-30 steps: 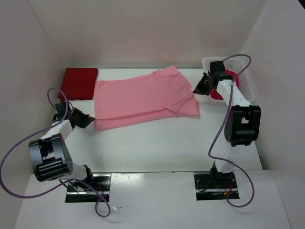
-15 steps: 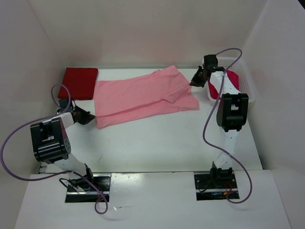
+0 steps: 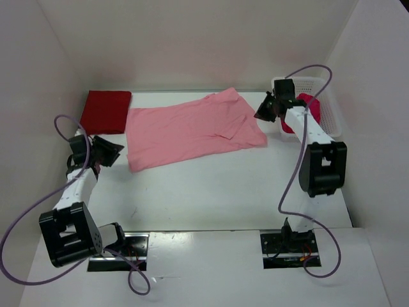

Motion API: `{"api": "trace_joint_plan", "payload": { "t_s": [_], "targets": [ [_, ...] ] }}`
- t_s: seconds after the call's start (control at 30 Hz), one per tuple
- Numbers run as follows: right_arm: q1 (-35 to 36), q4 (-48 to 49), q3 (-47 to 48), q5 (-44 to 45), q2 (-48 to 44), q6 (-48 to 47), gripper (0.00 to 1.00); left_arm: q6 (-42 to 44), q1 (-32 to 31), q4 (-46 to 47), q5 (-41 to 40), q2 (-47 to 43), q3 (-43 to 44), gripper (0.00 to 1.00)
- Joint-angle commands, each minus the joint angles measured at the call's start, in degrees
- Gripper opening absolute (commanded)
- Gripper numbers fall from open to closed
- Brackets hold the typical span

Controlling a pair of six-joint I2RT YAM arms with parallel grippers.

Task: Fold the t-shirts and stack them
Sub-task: Fold the flattened tshirt in 1/3 of the way

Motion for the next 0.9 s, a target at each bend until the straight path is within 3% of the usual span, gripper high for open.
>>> {"api": "trace_joint_plan", "payload": {
  "t_s": [0.0, 0.1, 0.13, 0.17, 0.37, 0.47, 0.57, 0.6, 0.73, 0.87],
  "targets": [
    [0.0, 5.3, -11.2, 2.8, -10.5, 0.0, 0.00, 0.2, -0.4, -2.4, 3.3, -1.7, -7.6, 0.48],
    [0.0, 6.7, -18.7, 5.3, -13.3, 0.0, 0.00, -0.5, -0.9, -1.1, 4.0, -2.5, -10.3, 0.46],
    [0.0, 6.7, -19.9, 5.3, -13.8, 0.0, 0.03, -1.2, -0.9, 0.1, 4.0, -1.6, -10.9, 0.46],
    [0.0, 7.4, -22.0, 6.0, -13.8, 0.0, 0.13, -1.8, -1.6, 0.6, 4.0, -0.8, -10.9, 0.46],
    [0.0, 8.5, -25.3, 6.0, -11.5, 1.1, 0.28, -2.3, -4.3, 3.4, 4.0, 6.8, -9.7, 0.46],
    [0.0, 10.5, -27.1, 6.6, -11.5, 2.4, 0.31, -2.9, -5.0, 4.6, 1.9, 10.3, -8.7, 0.44],
    [0.0, 11.8, -28.5, 7.5, -11.0, 4.2, 0.38, -3.4, -5.6, 6.1, 0.7, 11.9, -8.1, 0.35],
    [0.0, 12.6, -28.5, 8.3, -11.0, 4.8, 0.39, -3.4, -5.6, 5.5, 0.7, 11.9, -8.1, 0.26],
    [0.0, 15.2, -30.0, 11.3, -9.1, 8.0, 0.47, -3.4, -5.6, 5.0, -2.4, 12.5, -6.6, 0.09],
    [0.0, 16.7, -29.3, 11.9, -6.2, 10.6, 0.50, -3.4, -5.6, 6.1, -2.4, 14.1, -4.7, 0.01]
  ]
}}
